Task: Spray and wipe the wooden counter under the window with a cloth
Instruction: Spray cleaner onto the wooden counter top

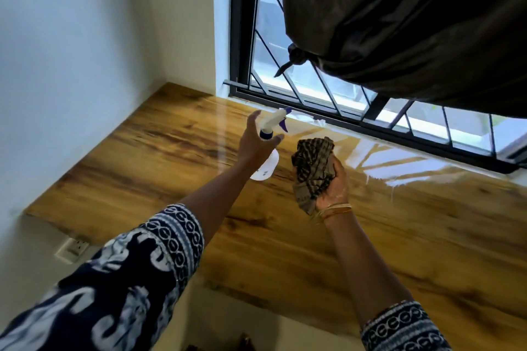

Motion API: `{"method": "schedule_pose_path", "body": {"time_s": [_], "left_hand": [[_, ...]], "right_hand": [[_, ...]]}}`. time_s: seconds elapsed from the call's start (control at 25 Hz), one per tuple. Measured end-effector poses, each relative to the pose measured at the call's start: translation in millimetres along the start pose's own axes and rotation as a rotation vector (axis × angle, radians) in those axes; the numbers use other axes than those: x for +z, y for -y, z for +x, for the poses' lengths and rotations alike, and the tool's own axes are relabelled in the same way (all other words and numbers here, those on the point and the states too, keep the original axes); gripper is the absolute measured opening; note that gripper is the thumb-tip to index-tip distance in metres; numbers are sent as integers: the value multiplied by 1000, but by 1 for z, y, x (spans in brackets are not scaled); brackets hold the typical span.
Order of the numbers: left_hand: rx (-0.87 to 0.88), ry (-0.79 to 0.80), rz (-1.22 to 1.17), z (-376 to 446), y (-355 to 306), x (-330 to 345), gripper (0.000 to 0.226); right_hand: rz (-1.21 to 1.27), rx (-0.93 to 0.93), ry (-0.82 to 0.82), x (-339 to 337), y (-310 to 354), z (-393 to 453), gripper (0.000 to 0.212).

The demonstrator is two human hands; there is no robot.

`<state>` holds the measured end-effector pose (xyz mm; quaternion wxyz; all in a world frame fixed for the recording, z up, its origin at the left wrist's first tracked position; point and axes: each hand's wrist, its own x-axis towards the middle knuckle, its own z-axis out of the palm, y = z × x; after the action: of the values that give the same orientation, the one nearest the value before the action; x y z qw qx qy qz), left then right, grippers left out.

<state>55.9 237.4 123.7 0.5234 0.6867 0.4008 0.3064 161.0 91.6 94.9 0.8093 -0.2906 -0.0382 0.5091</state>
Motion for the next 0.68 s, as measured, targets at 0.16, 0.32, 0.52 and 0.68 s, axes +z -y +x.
{"method": "schedule_pose_path", "body": {"time_s": [0.16, 0.32, 0.52, 0.68], "left_hand": [[-91, -28, -188, 22, 16, 9, 84], [46, -28, -72, 33, 15, 20, 40], [58, 245, -138, 37, 9, 17, 26], [55, 356, -262, 11, 2, -16, 27]], "right_hand": [[57, 18, 34, -8, 15, 14, 63], [59, 55, 24, -19, 20, 27, 60], [43, 81, 8, -31, 16, 32, 55], [3, 108, 27, -19, 1, 27, 54]]}}
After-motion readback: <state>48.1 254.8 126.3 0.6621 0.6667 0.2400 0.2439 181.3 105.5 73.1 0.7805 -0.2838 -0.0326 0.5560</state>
